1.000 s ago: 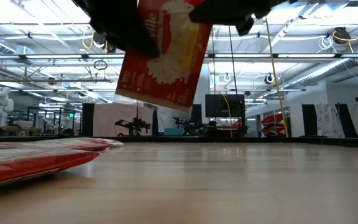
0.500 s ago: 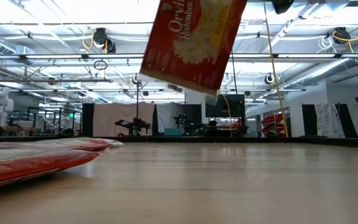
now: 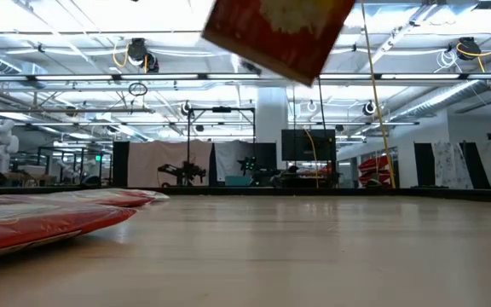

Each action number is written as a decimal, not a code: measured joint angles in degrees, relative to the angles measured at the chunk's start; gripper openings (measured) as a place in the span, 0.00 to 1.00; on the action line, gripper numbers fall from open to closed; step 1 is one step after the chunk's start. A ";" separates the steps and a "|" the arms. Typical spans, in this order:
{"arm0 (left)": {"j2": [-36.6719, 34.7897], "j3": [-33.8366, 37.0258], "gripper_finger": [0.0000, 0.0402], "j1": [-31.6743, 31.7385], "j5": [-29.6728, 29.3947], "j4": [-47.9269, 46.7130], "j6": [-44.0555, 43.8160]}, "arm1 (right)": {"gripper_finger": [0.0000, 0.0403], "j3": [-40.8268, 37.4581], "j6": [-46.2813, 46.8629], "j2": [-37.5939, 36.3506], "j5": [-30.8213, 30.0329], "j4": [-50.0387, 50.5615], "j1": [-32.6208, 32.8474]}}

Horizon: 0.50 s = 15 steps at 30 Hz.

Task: Sort popcorn bags into baskets
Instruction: Put the popcorn bag into the transparent bin

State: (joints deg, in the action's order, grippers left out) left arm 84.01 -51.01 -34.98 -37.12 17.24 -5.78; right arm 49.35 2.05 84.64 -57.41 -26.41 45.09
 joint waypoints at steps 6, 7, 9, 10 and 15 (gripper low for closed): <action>0.00 5.96 0.42 0.06 0.02 13.44 2.36 | 0.02 -6.94 -4.95 0.02 -1.49 -15.61 1.61; 0.00 6.70 0.43 0.23 0.02 14.99 2.49 | 0.02 -8.20 -6.84 0.02 -1.37 -19.41 1.83; 0.00 8.07 0.44 0.63 0.05 17.12 1.88 | 0.02 -10.54 -10.82 0.02 -1.43 -26.78 2.02; 0.00 8.63 0.45 0.91 0.09 17.85 1.23 | 0.02 -11.60 -12.61 0.02 -1.43 -30.09 2.00; 0.00 10.01 0.53 2.31 0.12 19.87 -1.24 | 0.02 -15.24 -19.55 0.02 -1.48 -39.75 1.49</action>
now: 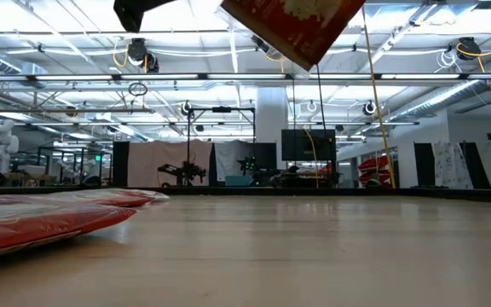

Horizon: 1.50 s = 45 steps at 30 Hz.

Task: Sort popcorn bags into baskets
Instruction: Put the popcorn bag into the transparent bin

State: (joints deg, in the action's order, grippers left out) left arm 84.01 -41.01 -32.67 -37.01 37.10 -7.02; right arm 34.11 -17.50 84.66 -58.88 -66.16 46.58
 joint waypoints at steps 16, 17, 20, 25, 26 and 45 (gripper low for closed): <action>0.00 0.06 0.64 3.86 4.93 1.23 -0.57 | 0.02 -1.60 -6.35 0.00 9.55 -3.85 -2.75; 0.00 0.06 0.64 3.96 6.06 1.58 0.00 | 0.02 -1.60 -6.35 0.00 9.74 -3.85 -2.75; 1.02 0.06 0.65 4.20 9.29 3.45 2.50 | 0.02 -1.60 -6.32 0.00 9.72 -3.92 -2.73; 4.90 -0.05 0.68 3.85 11.69 9.58 9.85 | 0.02 -1.60 -6.19 0.00 11.99 -4.48 -2.81; 5.85 -0.14 0.69 3.94 11.57 10.61 10.74 | 0.02 -1.60 -6.19 0.00 12.63 -5.01 -2.84; 10.97 -1.70 0.40 5.11 10.14 22.99 23.47 | 0.02 -1.60 -1.47 -0.02 24.16 -13.43 -9.98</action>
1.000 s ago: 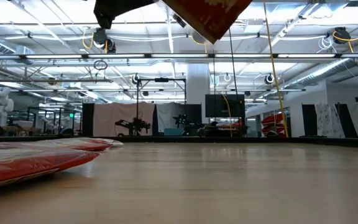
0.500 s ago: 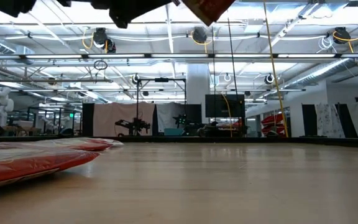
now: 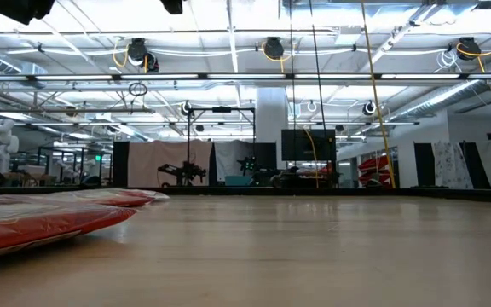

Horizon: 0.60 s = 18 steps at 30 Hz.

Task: Sort popcorn bags into baskets
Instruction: Put the popcorn bag into the transparent bin

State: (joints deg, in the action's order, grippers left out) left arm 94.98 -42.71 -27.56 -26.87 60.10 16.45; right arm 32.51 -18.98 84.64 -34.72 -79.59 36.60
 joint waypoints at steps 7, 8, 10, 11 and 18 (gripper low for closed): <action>0.00 -0.38 0.32 0.05 0.01 0.12 2.65 | 0.02 0.00 0.35 0.00 0.43 0.20 -0.64; 0.00 -0.38 0.29 0.05 0.01 0.09 2.94 | 0.03 0.00 0.36 0.00 0.48 0.41 -0.64; 0.00 -0.38 0.21 0.07 -0.01 0.07 2.95 | 0.04 0.00 0.78 0.00 0.15 1.02 -0.64; 0.00 -0.38 0.15 0.07 -0.02 -0.19 2.94 | 0.05 0.00 1.18 0.00 -0.34 1.34 -0.64; 0.00 -0.23 0.09 -0.10 -0.25 -4.77 0.20 | 0.14 0.03 6.23 0.00 -8.53 7.53 1.84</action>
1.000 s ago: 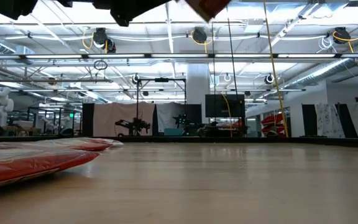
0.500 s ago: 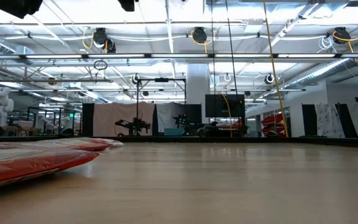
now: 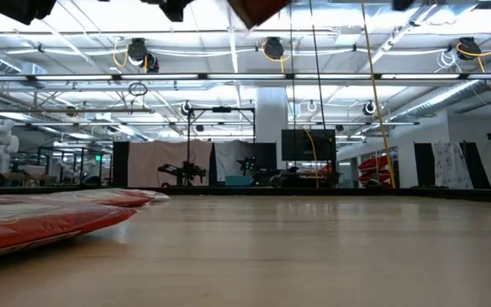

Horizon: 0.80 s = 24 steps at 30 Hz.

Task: Sort popcorn bags into baskets
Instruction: Put the popcorn bag into the transparent bin

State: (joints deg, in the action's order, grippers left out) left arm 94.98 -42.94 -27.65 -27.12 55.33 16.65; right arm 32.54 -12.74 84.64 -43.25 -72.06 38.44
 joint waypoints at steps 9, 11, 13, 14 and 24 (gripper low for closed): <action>-3.97 0.00 0.05 -0.64 0.79 -19.42 -8.18 | 0.39 0.06 13.33 0.00 -23.40 12.19 10.04; -4.74 0.02 0.06 -0.51 1.86 -23.76 -11.52 | 0.44 0.49 16.32 0.00 -24.49 14.53 10.77; -4.99 0.02 0.07 -0.51 1.90 -27.16 -13.88 | 0.48 2.17 18.43 0.00 -24.51 18.12 10.76; -4.99 0.06 0.08 -0.51 2.14 -28.29 -14.49 | 0.50 3.36 19.02 0.00 -24.52 20.39 10.50; -5.03 0.07 0.06 0.13 6.74 -36.65 -20.24 | 0.54 19.50 32.67 0.00 -12.30 58.08 1.27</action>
State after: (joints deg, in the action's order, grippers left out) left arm 89.95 -42.87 -27.53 -20.38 18.68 -3.60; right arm 52.05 19.93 84.64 -55.55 -13.98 39.72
